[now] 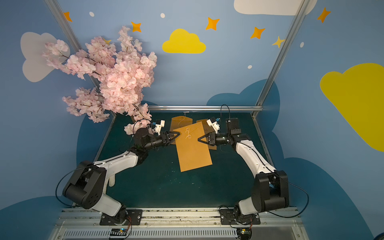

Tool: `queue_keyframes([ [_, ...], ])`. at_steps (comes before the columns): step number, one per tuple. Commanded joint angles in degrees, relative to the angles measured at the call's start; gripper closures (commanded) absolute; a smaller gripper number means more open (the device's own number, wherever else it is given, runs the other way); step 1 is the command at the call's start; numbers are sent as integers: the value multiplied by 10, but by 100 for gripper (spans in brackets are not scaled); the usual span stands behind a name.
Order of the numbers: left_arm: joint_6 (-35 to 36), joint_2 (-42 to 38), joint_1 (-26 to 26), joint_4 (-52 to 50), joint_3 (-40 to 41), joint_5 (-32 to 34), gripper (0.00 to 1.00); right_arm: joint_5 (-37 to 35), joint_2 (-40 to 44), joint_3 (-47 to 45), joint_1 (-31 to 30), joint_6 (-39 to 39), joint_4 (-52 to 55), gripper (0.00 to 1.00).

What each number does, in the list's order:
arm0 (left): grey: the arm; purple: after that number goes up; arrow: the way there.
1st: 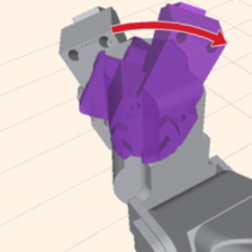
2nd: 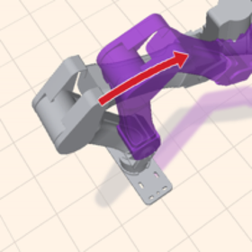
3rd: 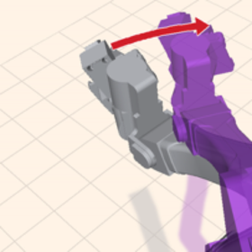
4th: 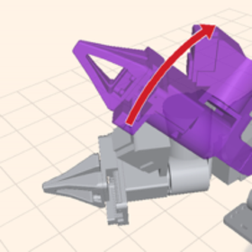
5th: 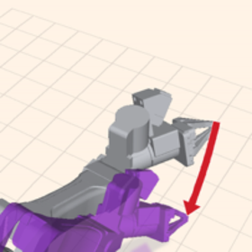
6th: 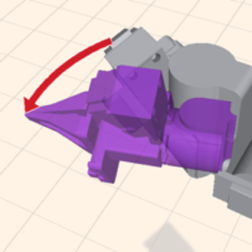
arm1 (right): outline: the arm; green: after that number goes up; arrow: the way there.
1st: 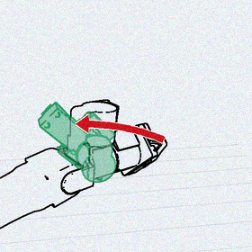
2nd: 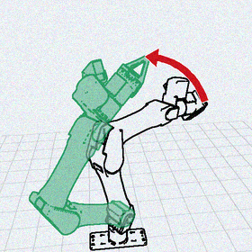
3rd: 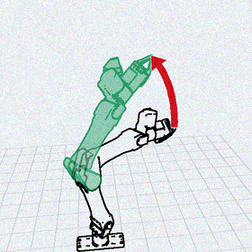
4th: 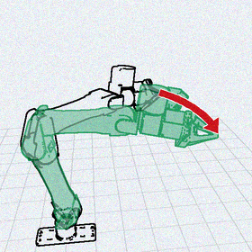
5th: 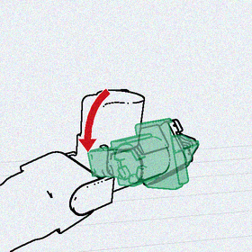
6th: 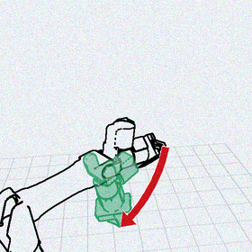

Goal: Open the file bag
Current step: Pick up the file bag from the center of the board.

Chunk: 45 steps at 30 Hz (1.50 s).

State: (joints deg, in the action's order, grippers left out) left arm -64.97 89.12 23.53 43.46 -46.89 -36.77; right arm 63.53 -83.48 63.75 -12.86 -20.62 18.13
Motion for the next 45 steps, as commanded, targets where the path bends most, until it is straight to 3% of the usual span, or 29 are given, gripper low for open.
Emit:
queue_keyframes([
  [1, -1, 2, 7, 26, -16, -18, 58, 4, 12, -11, -3, -35, -47, 100],
  [11, -26, 26, 29, 82, -7, -14, 63, -12, 14, -35, -3, -106, -137, 100],
  [39, 1, -25, 34, 48, 28, 0, 74, -18, 5, -31, 23, -93, -122, 100],
  [45, 4, -26, 34, 46, 28, -2, 91, -4, -6, -29, 23, -101, -134, 100],
])
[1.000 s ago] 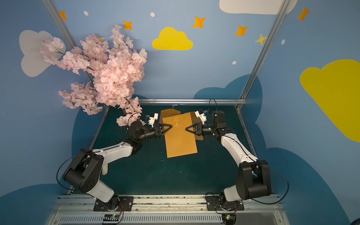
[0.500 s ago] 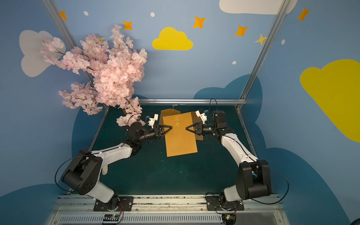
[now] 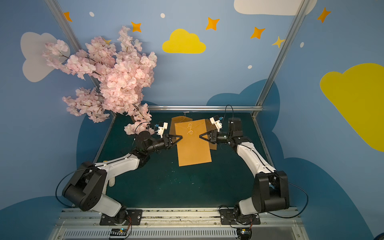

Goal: Open the file bag
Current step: Pick up the file bag from the center of the board.

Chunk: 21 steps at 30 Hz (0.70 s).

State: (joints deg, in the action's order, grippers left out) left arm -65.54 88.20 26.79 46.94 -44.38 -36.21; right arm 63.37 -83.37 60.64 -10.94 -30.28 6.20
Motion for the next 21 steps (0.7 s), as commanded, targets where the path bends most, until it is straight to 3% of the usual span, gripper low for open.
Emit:
queue_keyframes([
  [1, 9, -17, 1, 12, 2, -9, 96, -1, -7, 2, 3, -4, -13, 100],
  [5, 9, -15, 2, 24, 5, -7, 97, 4, -12, 16, 0, 27, 31, 88],
  [7, 9, -18, 2, 29, 11, 6, 97, -18, -8, 30, 2, 62, 87, 76],
  [11, 31, -37, -3, 5, 21, 32, 97, -72, 17, 51, 6, 115, 180, 66],
  [17, 68, -61, -2, -22, 24, 41, 98, -142, 54, 91, 0, 146, 275, 64],
  [21, 70, -58, 2, -1, 35, 50, 97, -186, 59, 124, -40, 142, 313, 66],
])
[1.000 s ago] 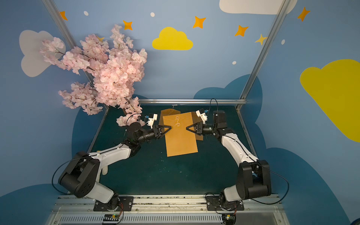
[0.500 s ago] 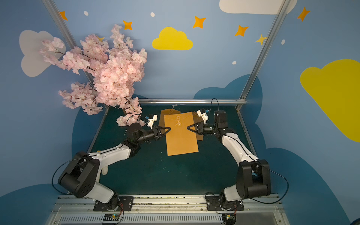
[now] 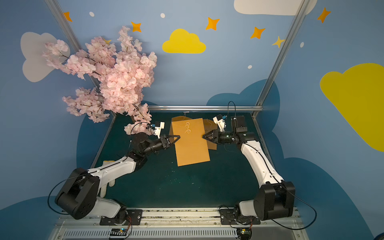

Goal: Open the file bag
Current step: Pick up the file bag from the center of the board, then open the file bag.

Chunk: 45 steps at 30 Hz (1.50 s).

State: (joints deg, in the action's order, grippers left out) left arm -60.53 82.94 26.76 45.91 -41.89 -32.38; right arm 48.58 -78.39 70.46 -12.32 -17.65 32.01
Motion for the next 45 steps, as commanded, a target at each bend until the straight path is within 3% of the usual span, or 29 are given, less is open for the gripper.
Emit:
queue_keyframes([
  [1, 25, -5, 4, 10, 13, 18, 97, -55, 12, 34, -40, 11, 60, 66],
  [8, 72, -20, 26, -27, 9, 54, 97, -173, 20, 63, -117, -15, 61, 67],
  [18, 103, -66, 27, -73, 21, 86, 98, -312, 75, 42, -122, 7, 76, 63],
  [28, 113, -66, 32, -74, 21, 99, 97, -235, 49, 57, -144, -45, 29, 63],
  [33, 111, -47, 43, -55, 14, 96, 98, -233, 17, 62, -168, -100, -16, 77],
  [45, 151, -61, 78, -65, 16, 145, 97, -235, -12, 20, -190, -203, -95, 75],
])
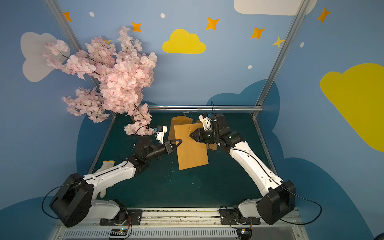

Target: Open the file bag

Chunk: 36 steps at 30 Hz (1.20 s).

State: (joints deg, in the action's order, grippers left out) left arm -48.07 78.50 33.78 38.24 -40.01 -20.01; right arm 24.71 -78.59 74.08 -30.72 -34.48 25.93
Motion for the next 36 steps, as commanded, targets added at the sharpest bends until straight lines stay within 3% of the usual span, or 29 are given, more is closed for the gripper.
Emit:
queue_keyframes([
  [1, 33, -18, 11, 6, -3, 27, 98, 3, -10, -18, -8, -38, -39, 74],
  [16, 74, -34, 47, -4, 4, 80, 97, 8, -24, -36, -20, -88, -84, 73],
  [36, 82, -38, 52, 6, 2, 92, 97, 12, -39, -55, -30, -116, -110, 78],
])
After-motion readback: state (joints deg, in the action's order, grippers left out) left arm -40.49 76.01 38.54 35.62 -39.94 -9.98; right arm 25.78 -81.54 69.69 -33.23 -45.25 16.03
